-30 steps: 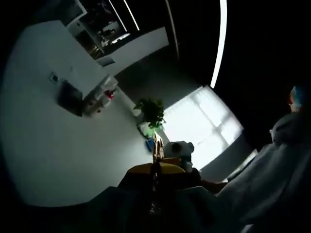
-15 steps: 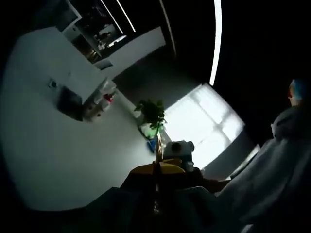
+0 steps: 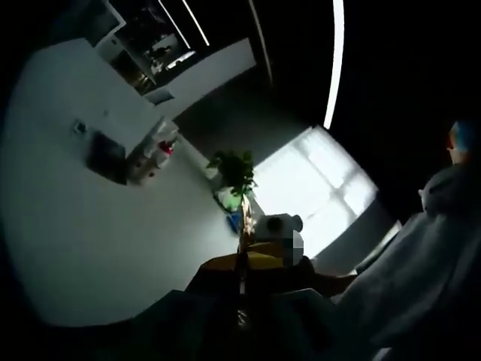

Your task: Arrange the skincare products in the storage area until every visible bottle or jar stands upright without overlapping.

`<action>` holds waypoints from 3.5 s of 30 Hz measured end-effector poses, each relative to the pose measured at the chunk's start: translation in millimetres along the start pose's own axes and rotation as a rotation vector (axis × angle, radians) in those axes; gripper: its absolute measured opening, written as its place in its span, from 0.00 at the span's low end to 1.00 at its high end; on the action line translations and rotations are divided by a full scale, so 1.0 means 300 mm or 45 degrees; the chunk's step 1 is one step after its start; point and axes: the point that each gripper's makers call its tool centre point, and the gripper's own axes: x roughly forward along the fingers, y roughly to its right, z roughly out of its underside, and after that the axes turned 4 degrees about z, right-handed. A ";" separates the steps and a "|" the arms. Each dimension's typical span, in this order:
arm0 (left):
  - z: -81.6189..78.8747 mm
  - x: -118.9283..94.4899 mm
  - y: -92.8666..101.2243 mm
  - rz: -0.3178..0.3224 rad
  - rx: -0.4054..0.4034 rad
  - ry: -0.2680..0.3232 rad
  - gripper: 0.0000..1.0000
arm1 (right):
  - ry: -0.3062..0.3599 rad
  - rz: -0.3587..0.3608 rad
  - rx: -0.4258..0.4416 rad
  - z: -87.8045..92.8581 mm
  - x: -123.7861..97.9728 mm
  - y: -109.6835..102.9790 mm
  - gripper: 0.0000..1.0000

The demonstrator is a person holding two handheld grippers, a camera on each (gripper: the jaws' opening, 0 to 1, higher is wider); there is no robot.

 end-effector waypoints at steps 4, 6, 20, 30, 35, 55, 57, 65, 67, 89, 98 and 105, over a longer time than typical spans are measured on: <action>-0.001 0.000 0.000 -0.008 0.018 -0.001 0.00 | 0.000 -0.002 0.025 0.001 0.002 0.001 0.00; -0.001 0.002 0.001 -0.014 0.026 -0.003 0.00 | 0.000 0.003 0.023 0.000 0.003 0.003 0.00; -0.033 -0.013 -0.008 -0.037 0.046 0.053 0.00 | -0.013 0.039 -0.047 0.005 0.003 0.006 0.00; -0.064 -0.038 -0.020 -0.064 0.028 0.134 0.00 | 0.041 0.150 -0.241 -0.030 -0.022 0.014 0.00; -0.062 -0.041 -0.022 -0.074 0.019 0.148 0.00 | 0.083 0.325 -0.407 -0.068 -0.050 0.044 0.10; -0.095 -0.085 -0.004 -0.032 -0.053 0.267 0.00 | -0.341 0.850 -1.128 0.060 -0.140 0.179 0.25; -0.098 -0.088 -0.006 -0.029 -0.084 0.274 0.00 | -0.382 0.910 -1.167 0.057 -0.150 0.205 0.25; -0.095 -0.062 -0.053 -0.071 -0.141 0.183 0.00 | -0.382 0.954 -1.274 0.050 -0.149 0.205 0.24; -0.104 -0.059 -0.070 -0.089 -0.149 0.171 0.00 | -0.403 0.947 -1.309 0.055 -0.140 0.206 0.25; -0.331 -0.091 -0.378 -0.337 -0.242 0.151 0.00 | -0.479 0.972 -1.336 0.047 -0.152 0.260 0.22; -0.428 -0.030 -0.438 -0.343 -0.210 0.136 0.00 | -0.496 1.042 -1.341 0.036 -0.182 0.287 0.22; -0.476 -0.002 -0.483 -0.330 -0.232 0.117 0.00 | -0.495 1.031 -1.346 0.035 -0.173 0.285 0.23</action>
